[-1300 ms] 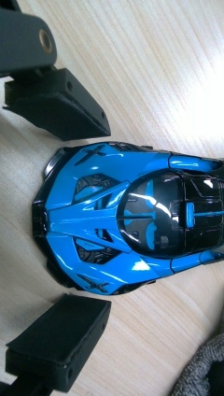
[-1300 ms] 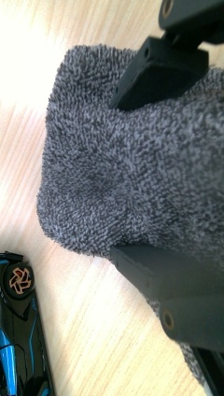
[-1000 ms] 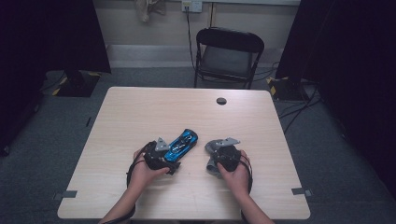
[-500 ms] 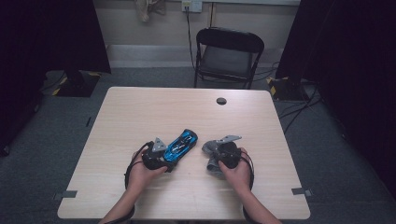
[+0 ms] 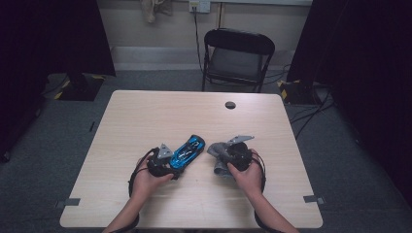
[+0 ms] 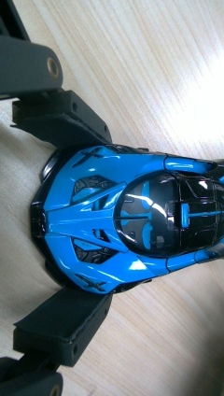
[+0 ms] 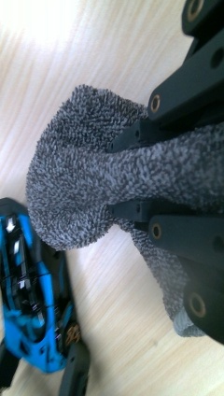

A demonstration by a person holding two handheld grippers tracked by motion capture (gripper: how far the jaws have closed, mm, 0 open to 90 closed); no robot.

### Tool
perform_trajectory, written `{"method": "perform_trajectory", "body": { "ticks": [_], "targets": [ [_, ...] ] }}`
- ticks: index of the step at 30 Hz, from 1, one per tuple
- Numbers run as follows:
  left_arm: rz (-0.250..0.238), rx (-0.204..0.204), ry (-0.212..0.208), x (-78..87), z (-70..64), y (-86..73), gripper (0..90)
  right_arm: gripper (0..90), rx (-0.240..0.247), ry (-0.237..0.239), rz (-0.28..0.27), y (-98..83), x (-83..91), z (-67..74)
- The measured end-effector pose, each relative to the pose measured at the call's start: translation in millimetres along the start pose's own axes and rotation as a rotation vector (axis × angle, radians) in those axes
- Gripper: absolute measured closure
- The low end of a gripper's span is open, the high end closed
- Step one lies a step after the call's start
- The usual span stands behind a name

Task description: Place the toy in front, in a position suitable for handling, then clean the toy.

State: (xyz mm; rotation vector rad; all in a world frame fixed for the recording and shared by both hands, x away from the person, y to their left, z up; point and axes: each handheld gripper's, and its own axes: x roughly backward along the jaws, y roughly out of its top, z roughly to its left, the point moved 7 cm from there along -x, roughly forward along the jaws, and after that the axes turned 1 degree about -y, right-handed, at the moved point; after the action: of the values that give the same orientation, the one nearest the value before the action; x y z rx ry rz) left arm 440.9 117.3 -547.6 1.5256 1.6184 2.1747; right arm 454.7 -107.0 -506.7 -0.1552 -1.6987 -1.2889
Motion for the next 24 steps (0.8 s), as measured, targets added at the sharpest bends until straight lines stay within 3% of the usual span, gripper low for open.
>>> {"method": "perform_trajectory", "body": {
  "ticks": [7, 17, 23, 24],
  "targets": [
    [0.001, -0.001, 0.0, 0.0, 0.1, -0.1, 23.1, 72.7, 0.007, 0.024, -0.018, 12.6, 5.7, 6.0],
    [0.0, 0.0, 0.0, 0.0, 0.1, 0.0, 23.1, 72.7, 0.041, 0.064, -0.071, 45.3, 14.8, 18.3],
    [0.0, 0.0, 0.0, 0.0, 0.0, 0.0, 23.1, 72.7, 0.077, 0.102, -0.089, 59.5, 10.6, 37.0],
    [0.0, 0.0, 0.0, 0.0, 0.0, 0.0, 23.1, 72.6, 0.094, 0.125, -0.094, 62.3, 7.2, 45.7]
  ]
}}
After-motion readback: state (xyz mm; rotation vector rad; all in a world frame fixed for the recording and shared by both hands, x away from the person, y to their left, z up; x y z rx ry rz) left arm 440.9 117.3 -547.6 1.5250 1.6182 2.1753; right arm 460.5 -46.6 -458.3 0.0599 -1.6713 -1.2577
